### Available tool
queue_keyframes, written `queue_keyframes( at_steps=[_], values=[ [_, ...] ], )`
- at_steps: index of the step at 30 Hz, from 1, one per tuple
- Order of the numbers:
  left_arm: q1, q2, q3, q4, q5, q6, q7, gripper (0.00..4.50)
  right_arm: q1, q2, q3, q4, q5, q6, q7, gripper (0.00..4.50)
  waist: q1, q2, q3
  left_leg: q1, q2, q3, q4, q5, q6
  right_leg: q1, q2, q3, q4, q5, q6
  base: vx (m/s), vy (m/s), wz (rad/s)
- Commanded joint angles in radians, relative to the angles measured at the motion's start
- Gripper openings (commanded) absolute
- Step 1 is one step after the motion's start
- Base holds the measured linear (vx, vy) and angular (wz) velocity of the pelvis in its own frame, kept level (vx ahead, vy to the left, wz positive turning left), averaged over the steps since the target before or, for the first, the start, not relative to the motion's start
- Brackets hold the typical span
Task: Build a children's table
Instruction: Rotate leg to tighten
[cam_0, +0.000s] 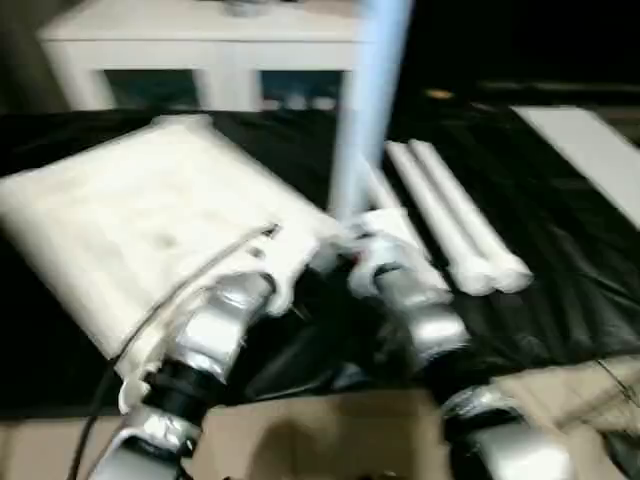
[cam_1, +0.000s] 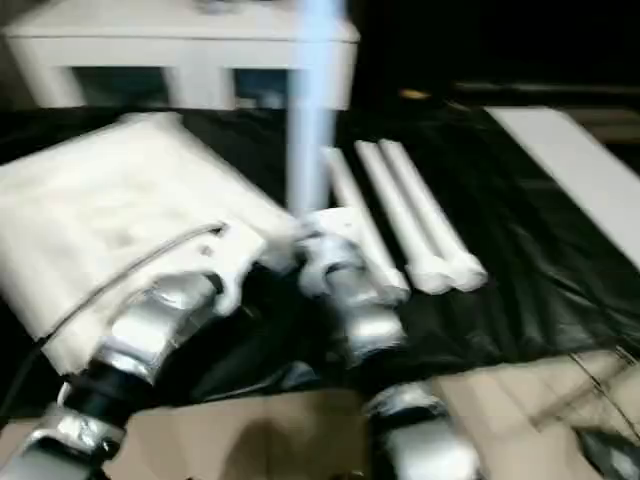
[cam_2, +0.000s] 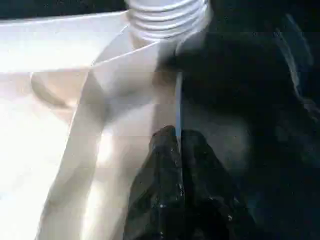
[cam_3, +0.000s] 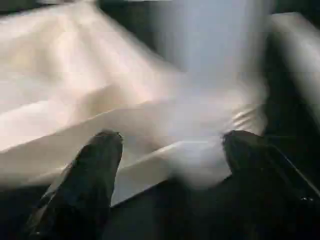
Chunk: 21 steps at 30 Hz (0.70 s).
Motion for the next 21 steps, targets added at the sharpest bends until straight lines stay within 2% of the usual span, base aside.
queue_keyframes(
  at_steps=[1,2,3,4,5,6,7,8,10,13,14,15,17,20,21],
  values=[
    [0.023,0.020,-0.018,-0.030,0.000,-0.002,-0.031,0.00,-0.008,-0.017,0.006,-0.065,-0.011,0.014,0.015,3.90,0.005,0.007,-0.066,-0.006,0.028,-0.014,-0.086,-0.331,-0.003,0.054,-0.052,0.041,-0.071,-0.371,-0.109,0.000,0.000,0.00],
    [0.040,0.044,-0.030,-0.056,0.001,0.005,-0.073,0.00,0.004,-0.052,0.017,-0.107,-0.028,0.032,0.024,3.96,0.014,0.007,-0.064,0.016,0.028,-0.004,-0.079,-0.339,0.006,0.034,-0.048,0.048,-0.073,-0.323,-0.152,0.000,0.000,0.00],
    [0.045,0.052,-0.034,-0.062,0.000,0.004,-0.087,0.00,0.010,-0.065,0.021,-0.123,-0.032,0.039,0.033,3.96,0.015,0.004,-0.065,0.011,0.028,0.002,-0.078,-0.302,0.017,0.042,-0.047,0.053,-0.061,-0.255,-0.184,0.054,-0.013,0.15],
    [0.054,0.068,-0.042,-0.075,-0.001,0.003,-0.112,0.00,0.021,-0.089,0.030,-0.153,-0.038,0.051,0.051,3.96,0.018,0.004,-0.064,0.009,0.027,0.004,-0.078,-0.282,0.023,0.045,-0.045,0.053,-0.057,-0.235,-0.191,0.054,-0.011,0.08],
    [0.073,0.100,-0.058,-0.100,-0.006,0.006,-0.161,0.00,0.051,-0.133,0.045,-0.222,-0.034,0.083,0.106,3.96,0.027,0.008,-0.065,0.014,0.028,0.008,-0.076,-0.265,0.033,0.045,-0.043,0.053,-0.056,-0.211,-0.195,0.054,-0.011,0.08],
    [0.082,0.121,-0.067,-0.110,-0.007,0.001,-0.190,0.00,0.070,-0.160,0.054,-0.263,-0.028,0.104,0.143,3.96,0.030,0.011,-0.065,0.012,0.032,0.010,-0.077,-0.241,0.035,0.049,-0.044,0.055,-0.050,-0.179,-0.199,0.052,-0.006,0.04],
    [0.088,0.137,-0.075,-0.116,-0.008,-0.012,-0.212,0.00,0.083,-0.180,0.061,-0.292,-0.022,0.120,0.170,3.96,0.033,0.010,-0.067,0.010,0.031,0.009,-0.076,-0.221,0.036,0.053,-0.042,0.054,-0.047,-0.158,-0.199,0.000,0.000,0.00],
    [0.096,0.158,-0.087,-0.122,-0.013,-0.023,-0.239,0.00,0.102,-0.202,0.065,-0.332,-0.020,0.139,0.211,3.96,0.039,0.008,-0.071,0.013,0.030,0.013,-0.072,-0.160,0.042,0.056,-0.039,0.055,-0.035,-0.067,-0.223,0.000,0.000,0.00],
    [0.108,0.202,-0.097,-0.132,-0.017,-0.037,-0.279,0.00,0.143,-0.264,0.079,-0.420,-0.009,0.164,0.305,3.96,0.043,0.009,-0.069,0.013,0.029,0.016,-0.070,-0.151,0.051,0.057,-0.039,0.057,-0.034,-0.042,-0.229,0.000,0.000,0.00],
    [0.119,0.258,-0.106,-0.139,-0.026,-0.067,-0.346,0.00,0.176,-0.346,0.085,-0.520,0.036,0.185,0.406,3.96,0.046,0.006,-0.062,0.015,0.029,0.015,-0.076,-0.232,0.047,0.059,-0.044,0.056,-0.048,-0.164,-0.210,0.000,0.000,0.00],
    [0.122,0.290,-0.110,-0.143,-0.032,-0.082,-0.387,0.00,0.187,-0.395,0.086,-0.563,0.055,0.193,0.460,3.96,0.043,0.005,-0.056,0.017,0.031,0.015,-0.081,-0.274,0.034,0.054,-0.044,0.057,-0.055,-0.239,-0.193,0.000,0.000,0.00],
    [0.122,0.290,-0.110,-0.144,-0.032,-0.082,-0.389,0.00,0.187,-0.396,0.086,-0.564,0.056,0.193,0.461,3.96,0.045,0.006,-0.053,0.021,0.031,0.013,-0.083,-0.328,0.020,0.051,-0.045,0.056,-0.065,-0.330,-0.168,0.000,0.000,0.00],
    [0.129,0.328,-0.118,-0.155,-0.049,-0.148,-0.464,0.00,0.202,-0.456,0.096,-0.613,0.070,0.197,0.527,3.96,0.045,0.006,-0.051,0.028,0.031,0.009,-0.084,-0.377,0.008,0.043,-0.047,0.056,-0.075,-0.413,-0.141,0.000,0.000,0.00],
    [0.152,0.405,-0.155,-0.209,-0.093,-0.218,-0.629,0.00,0.230,-0.558,0.104,-0.676,0.086,0.211,0.666,3.96,0.045,0.002,-0.051,0.027,0.034,0.007,-0.086,-0.383,0.007,0.042,-0.047,0.058,-0.075,-0.424,-0.134,0.000,0.000,0.00],
    [0.152,0.409,-0.158,-0.210,-0.095,-0.224,-0.637,0.00,0.231,-0.564,0.105,-0.677,0.087,0.212,0.676,3.96,0.050,0.005,-0.050,0.033,0.036,0.010,-0.085,-0.389,0.008,0.035,-0.046,0.060,-0.077,-0.415,-0.141,0.000,0.000,0.00]
  ],
)
